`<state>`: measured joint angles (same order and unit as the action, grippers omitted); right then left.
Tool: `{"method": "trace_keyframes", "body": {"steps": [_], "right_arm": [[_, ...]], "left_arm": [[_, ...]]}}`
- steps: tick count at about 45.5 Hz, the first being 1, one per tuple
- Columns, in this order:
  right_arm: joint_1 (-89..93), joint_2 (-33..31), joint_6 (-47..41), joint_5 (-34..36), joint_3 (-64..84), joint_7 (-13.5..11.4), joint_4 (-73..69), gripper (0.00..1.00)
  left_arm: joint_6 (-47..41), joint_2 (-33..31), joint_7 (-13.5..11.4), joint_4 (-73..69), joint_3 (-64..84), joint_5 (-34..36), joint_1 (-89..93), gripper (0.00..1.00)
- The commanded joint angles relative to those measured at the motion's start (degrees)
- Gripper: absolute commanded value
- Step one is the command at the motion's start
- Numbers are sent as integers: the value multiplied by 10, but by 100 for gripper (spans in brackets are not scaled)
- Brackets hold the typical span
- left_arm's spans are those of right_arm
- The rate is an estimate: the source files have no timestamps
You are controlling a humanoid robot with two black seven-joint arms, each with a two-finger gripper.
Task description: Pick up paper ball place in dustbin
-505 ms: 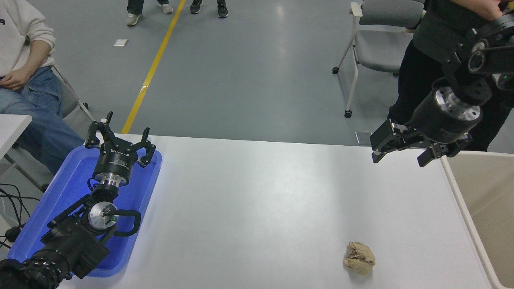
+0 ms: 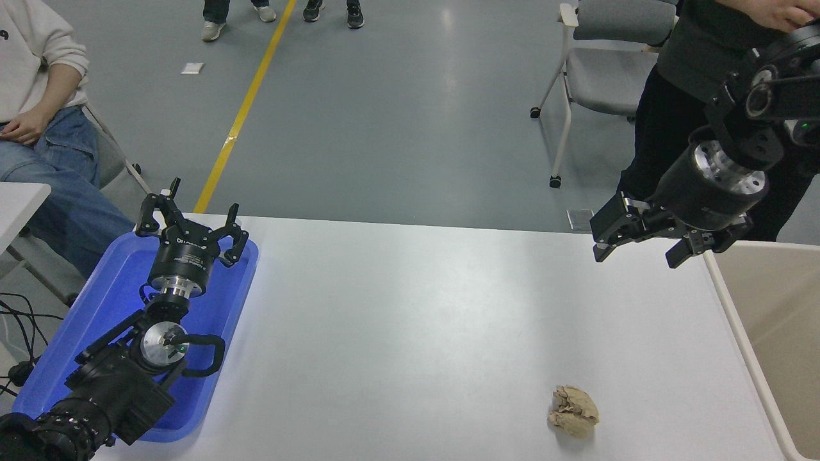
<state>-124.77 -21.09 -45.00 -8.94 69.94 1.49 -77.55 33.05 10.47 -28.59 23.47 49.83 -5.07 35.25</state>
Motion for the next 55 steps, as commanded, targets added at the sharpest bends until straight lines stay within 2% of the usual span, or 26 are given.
{"method": "trace_keyframes", "body": {"steps": [1, 55], "right_arm": [[5, 0, 0, 1, -2, 0, 5, 100], [42, -4, 0, 0, 7, 1, 60, 100]], "left_arm": [[0, 0, -1, 0, 0, 0, 0, 100], [0, 0, -1, 0, 0, 1, 0, 100]]}}
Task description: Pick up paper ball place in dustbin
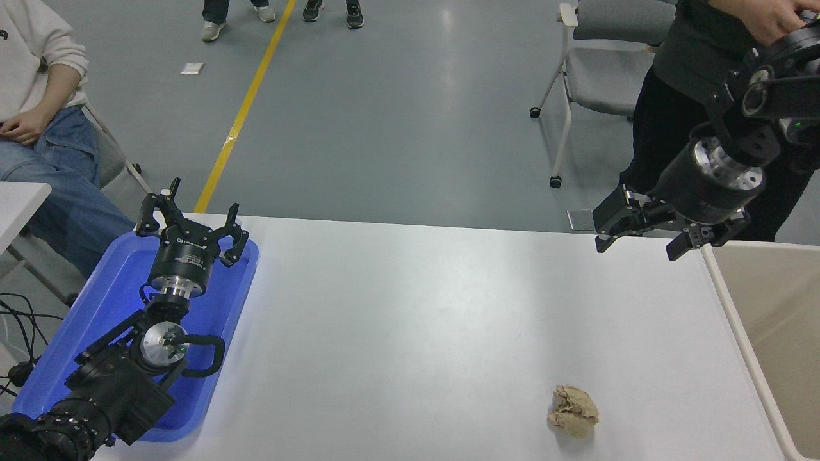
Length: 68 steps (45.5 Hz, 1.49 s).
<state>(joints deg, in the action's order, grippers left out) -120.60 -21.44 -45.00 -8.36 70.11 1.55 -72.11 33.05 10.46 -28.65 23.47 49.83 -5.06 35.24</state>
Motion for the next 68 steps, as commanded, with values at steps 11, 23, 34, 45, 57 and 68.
{"method": "trace_keyframes", "body": {"steps": [11, 23, 34, 45, 57, 68], "right_arm": [[8, -4, 0, 4, 11, 0, -4, 100], [110, -19, 63, -5, -2, 0, -8, 100], [204, -16, 141, -6, -62, 1, -8, 100], [294, 15, 229, -26, -108, 1, -7, 100], [350, 30, 284, -30, -107, 1, -7, 100], [377, 32, 307, -30, -108, 1, -7, 100]], "left_arm": [[0, 0, 0, 0, 0, 0, 0, 100], [0, 0, 0, 0, 0, 0, 0, 100], [0, 0, 0, 0, 0, 0, 0, 100], [0, 0, 0, 0, 0, 0, 0, 100], [0, 0, 0, 0, 0, 0, 0, 100], [0, 0, 0, 0, 0, 0, 0, 100]]}}
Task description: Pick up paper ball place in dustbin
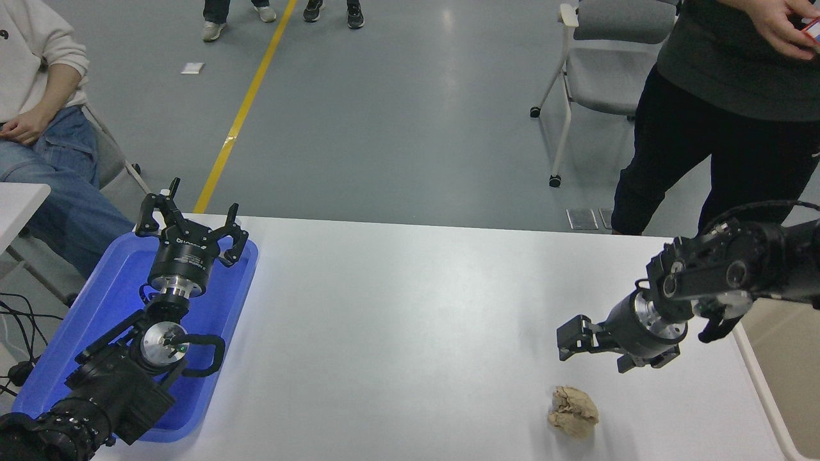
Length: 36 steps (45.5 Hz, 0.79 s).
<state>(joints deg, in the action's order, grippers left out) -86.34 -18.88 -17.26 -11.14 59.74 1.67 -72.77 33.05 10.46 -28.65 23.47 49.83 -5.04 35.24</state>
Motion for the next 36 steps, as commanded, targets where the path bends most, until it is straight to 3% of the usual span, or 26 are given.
{"method": "trace_keyframes", "body": {"steps": [1, 36], "right_arm": [[37, 6, 31, -3, -4, 0, 0, 100], [111, 19, 94, -5, -17, 1, 11, 100]], "left_arm": [[0, 0, 0, 0, 0, 0, 0, 100], [0, 0, 0, 0, 0, 0, 0, 100]]}}
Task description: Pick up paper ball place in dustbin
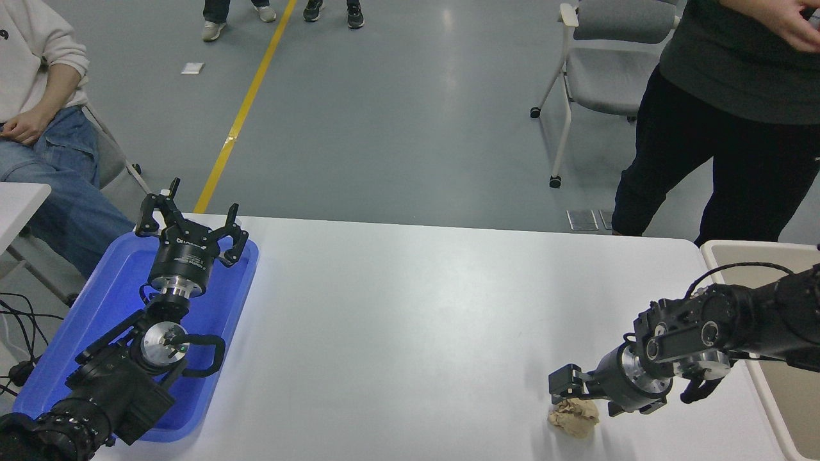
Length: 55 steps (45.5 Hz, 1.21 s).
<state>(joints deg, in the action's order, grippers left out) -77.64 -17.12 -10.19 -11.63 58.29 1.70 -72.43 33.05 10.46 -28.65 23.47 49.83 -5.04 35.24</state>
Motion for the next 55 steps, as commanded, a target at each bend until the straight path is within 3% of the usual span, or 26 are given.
{"method": "trace_keyframes", "body": {"steps": [1, 11, 20, 23, 26, 35, 37, 55], "right_arm": [[27, 1, 26, 0, -3, 1, 8, 100], [38, 2, 61, -1, -2, 3, 16, 99], [46, 21, 75, -11, -2, 3, 13, 83], [44, 21, 83, -32, 2, 3, 11, 70], [43, 21, 91, -58, 8, 3, 6, 50], [26, 17, 103, -95, 14, 3, -15, 15], [18, 16, 103, -95, 20, 4, -18, 1], [-96, -26, 87, -94, 56, 17, -80, 0]], "left_arm": [[0, 0, 0, 0, 0, 0, 0, 100], [0, 0, 0, 0, 0, -1, 0, 100], [0, 0, 0, 0, 0, 0, 0, 100], [0, 0, 0, 0, 0, -1, 0, 100], [0, 0, 0, 0, 0, 0, 0, 100], [0, 0, 0, 0, 0, 0, 0, 100], [0, 0, 0, 0, 0, -1, 0, 100], [0, 0, 0, 0, 0, 0, 0, 100]]}}
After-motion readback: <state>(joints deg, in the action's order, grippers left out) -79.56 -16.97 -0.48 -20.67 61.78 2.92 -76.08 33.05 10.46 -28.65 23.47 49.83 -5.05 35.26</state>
